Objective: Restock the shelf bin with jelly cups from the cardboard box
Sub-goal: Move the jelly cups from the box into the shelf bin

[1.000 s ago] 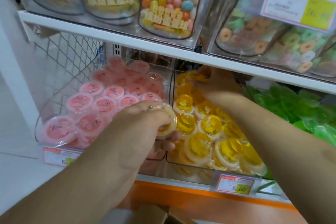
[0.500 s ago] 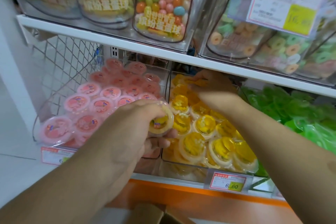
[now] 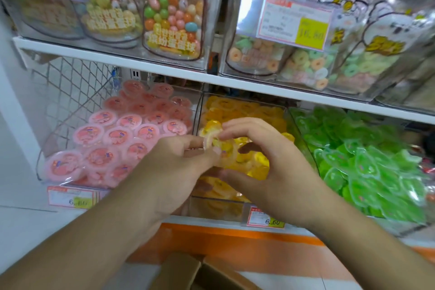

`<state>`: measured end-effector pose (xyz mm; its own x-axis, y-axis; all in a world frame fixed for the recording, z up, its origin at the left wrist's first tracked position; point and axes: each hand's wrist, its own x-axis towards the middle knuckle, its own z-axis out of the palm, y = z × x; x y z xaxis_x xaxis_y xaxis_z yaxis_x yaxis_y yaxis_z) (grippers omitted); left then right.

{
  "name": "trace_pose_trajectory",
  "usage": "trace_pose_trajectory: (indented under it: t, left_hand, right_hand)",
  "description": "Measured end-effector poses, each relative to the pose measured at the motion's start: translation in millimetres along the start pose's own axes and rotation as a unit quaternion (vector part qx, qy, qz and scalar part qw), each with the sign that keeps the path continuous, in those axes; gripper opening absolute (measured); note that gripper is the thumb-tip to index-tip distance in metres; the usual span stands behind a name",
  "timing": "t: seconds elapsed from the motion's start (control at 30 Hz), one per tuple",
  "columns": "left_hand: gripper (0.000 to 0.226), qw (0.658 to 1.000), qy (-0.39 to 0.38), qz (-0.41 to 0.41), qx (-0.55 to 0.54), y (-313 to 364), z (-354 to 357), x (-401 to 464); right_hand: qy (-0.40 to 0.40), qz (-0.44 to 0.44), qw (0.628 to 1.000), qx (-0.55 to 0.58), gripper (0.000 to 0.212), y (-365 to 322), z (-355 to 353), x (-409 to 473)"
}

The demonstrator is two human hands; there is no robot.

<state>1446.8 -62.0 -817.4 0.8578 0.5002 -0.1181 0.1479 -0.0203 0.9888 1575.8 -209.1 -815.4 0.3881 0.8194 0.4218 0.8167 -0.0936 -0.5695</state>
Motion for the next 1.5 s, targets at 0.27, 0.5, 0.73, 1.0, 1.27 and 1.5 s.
trace_pose_trajectory:
  t: [0.27, 0.5, 0.73, 1.0, 1.27, 1.5]
  left_hand:
    - [0.021, 0.999, -0.012, 0.014, 0.049, -2, 2, 2]
    - [0.034, 0.961, 0.106, 0.103, 0.235, -11, -6, 10]
    - [0.039, 0.913, 0.085, 0.102, 0.386, -27, -16, 12]
    - [0.051, 0.911, 0.087, 0.119, 0.384, -32, -19, 16]
    - [0.053, 0.908, 0.085, 0.137, 0.386, -34, -22, 13]
    - [0.045, 0.91, 0.064, 0.213, 0.349, -21, -9, -31]
  right_hand:
    - [0.058, 0.016, 0.998, -0.021, 0.036, 0, 4, 2]
    - [0.12, 0.114, 0.983, -0.077, 0.033, 24, 2, 37]
    - [0.095, 0.186, 0.968, -0.142, 0.036, 61, 10, 89]
    - [0.045, 0.205, 0.961, -0.179, 0.033, 67, 16, 90]
    - [0.019, 0.217, 0.96, -0.173, 0.039, 46, 6, 71]
    - [0.079, 0.116, 0.983, -0.115, 0.016, 1, -15, -4]
